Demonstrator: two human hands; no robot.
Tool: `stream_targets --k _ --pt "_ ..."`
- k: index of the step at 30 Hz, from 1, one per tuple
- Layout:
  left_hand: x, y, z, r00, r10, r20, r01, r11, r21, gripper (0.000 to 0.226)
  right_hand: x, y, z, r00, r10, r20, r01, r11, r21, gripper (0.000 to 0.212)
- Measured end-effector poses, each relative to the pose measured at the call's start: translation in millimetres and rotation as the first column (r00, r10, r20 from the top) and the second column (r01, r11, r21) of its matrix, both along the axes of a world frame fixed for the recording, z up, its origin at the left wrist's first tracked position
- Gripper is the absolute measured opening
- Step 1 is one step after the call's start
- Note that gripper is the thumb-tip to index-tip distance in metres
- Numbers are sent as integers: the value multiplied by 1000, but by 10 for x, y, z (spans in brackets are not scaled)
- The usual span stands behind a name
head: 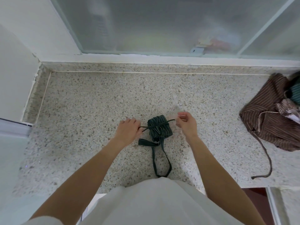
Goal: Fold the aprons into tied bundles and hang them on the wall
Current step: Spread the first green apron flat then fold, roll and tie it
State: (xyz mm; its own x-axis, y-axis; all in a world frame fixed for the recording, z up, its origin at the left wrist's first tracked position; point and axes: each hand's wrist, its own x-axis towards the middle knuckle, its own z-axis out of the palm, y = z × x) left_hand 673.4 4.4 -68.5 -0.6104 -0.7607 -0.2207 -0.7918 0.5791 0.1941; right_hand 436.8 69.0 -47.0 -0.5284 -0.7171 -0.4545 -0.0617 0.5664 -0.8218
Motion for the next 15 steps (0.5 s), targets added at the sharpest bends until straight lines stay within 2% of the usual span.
stream_targets --k 2,3,5,7,9,11,13,15 --pt "48 86 27 966 121 -229 -136 989 -50 31 -192 131 92 988 -49 -147 49 999 -2 29" --pt "63 135 39 940 104 -325 -125 991 -47 29 -239 219 140 975 -49 -215 46 999 -22 30" --pt "53 293 62 907 -41 -420 49 999 8 23 -202 453 206 969 -15 -246 -1 998 -64 22" --pt "16 445 25 882 -175 -438 213 976 38 23 -25 643 182 977 86 -194 -95 995 -36 13" --pt "-27 610 -51 893 -222 -391 279 956 95 36 216 849 98 949 241 -203 -227 970 90 20" --pt "-53 740 -108 962 -146 -231 190 965 182 47 461 1028 -19 855 436 -281 -342 881 325 40" --pt "-31 811 -129 997 -55 -47 64 973 222 49 679 1219 -121 705 599 -379 -356 762 542 47" --pt "14 827 -150 999 -33 -10 35 971 236 43 794 1393 -199 627 640 -444 -281 718 637 41"
